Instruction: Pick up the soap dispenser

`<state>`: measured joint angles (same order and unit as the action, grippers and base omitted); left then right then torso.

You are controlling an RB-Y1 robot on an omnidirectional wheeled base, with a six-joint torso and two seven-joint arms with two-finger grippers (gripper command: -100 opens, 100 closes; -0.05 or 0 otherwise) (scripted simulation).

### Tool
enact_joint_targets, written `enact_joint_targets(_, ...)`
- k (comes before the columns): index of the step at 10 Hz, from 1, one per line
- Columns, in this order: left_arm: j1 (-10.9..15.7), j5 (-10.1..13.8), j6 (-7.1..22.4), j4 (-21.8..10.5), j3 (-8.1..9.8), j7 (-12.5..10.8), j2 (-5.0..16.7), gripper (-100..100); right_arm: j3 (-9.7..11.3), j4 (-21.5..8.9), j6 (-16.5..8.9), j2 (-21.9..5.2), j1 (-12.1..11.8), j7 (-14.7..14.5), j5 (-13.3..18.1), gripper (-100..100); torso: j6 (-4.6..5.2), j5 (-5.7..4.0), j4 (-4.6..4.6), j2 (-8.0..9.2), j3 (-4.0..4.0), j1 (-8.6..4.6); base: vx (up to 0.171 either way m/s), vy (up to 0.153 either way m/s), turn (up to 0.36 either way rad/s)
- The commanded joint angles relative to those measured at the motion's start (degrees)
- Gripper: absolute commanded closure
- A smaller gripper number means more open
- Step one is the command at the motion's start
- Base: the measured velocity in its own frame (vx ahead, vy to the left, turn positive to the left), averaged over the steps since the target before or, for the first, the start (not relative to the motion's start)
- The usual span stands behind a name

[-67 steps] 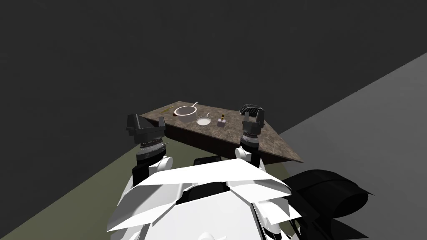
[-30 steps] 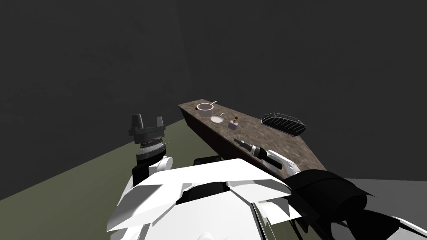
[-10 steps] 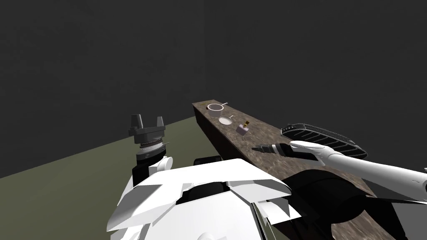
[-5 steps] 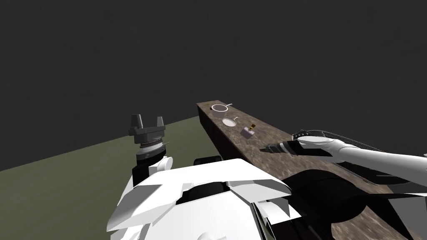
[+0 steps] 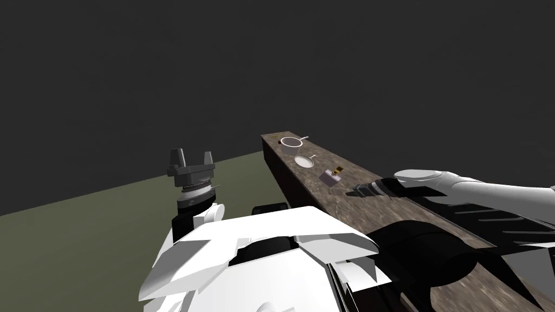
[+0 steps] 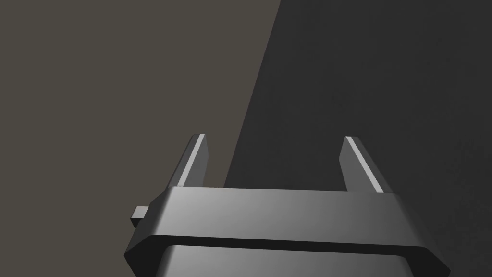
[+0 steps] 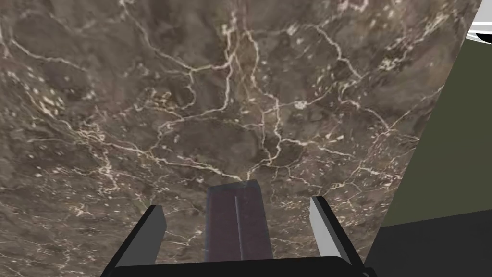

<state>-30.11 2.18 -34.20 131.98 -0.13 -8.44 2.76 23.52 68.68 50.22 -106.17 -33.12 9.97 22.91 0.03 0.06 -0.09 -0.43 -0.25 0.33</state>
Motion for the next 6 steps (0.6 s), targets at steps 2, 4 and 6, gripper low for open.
enact_joint_targets(2,0.0,0.0,0.0,0.0,0.0,0.0,0.0,0,0.8,-1.6,0.6,-2.8,0.6,-0.7,-0.4,-100,0.01,0.01,-0.02,-0.09,-0.05,0.03,0.124,0.083,0.172)
enact_joint_targets(4,0.0,0.0,0.0,0.0,0.0,0.0,0.0,0,0.8,-1.8,0.7,-2.8,0.8,-0.9,-0.5,-100,0.0,0.0,-0.06,-0.25,-0.15,0.01,0.113,0.046,0.106)
enact_joint_targets(6,0.0,0.0,0.0,0.0,0.01,0.0,0.0,0,1.0,-2.1,-0.1,-1.3,0.8,-1.5,-0.1,-100,0.08,-0.07,0.05,0.23,0.13,-0.23,0.014,0.006,0.043)
